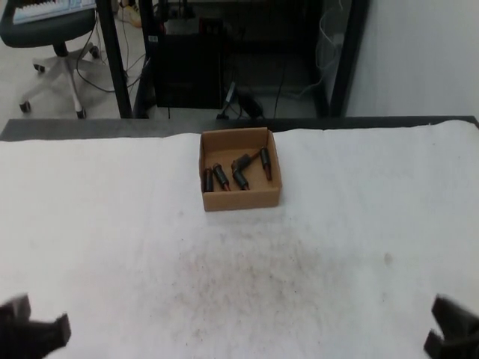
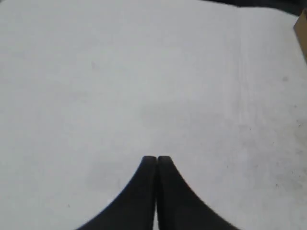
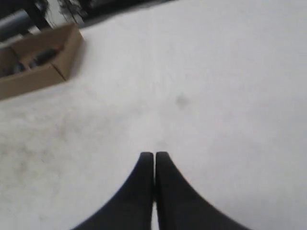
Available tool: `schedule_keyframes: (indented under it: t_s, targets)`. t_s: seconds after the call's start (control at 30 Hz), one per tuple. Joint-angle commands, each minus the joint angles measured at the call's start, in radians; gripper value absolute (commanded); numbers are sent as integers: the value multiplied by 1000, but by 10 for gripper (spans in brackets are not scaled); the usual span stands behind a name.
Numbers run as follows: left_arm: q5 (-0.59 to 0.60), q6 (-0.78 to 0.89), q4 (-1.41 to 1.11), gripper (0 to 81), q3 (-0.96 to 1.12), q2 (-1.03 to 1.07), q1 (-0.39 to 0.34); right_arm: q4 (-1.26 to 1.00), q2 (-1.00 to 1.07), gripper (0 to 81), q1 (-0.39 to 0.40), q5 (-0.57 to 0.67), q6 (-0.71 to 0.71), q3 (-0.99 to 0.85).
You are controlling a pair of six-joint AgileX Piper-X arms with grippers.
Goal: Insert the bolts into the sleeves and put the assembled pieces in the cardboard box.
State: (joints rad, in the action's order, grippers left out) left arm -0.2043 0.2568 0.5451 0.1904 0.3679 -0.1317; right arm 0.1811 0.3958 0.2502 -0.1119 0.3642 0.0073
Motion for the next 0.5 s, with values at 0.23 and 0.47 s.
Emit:
schedule_keyframes:
  t_s: [0.23, 0.47]
  targets:
    - [118, 35, 34, 3, -78, -11, 0, 152, -9, 8, -4, -99, 3, -7]
    - [142, 87, 75, 3, -84, -11, 0, 154, -9, 8, -4, -99, 3, -7]
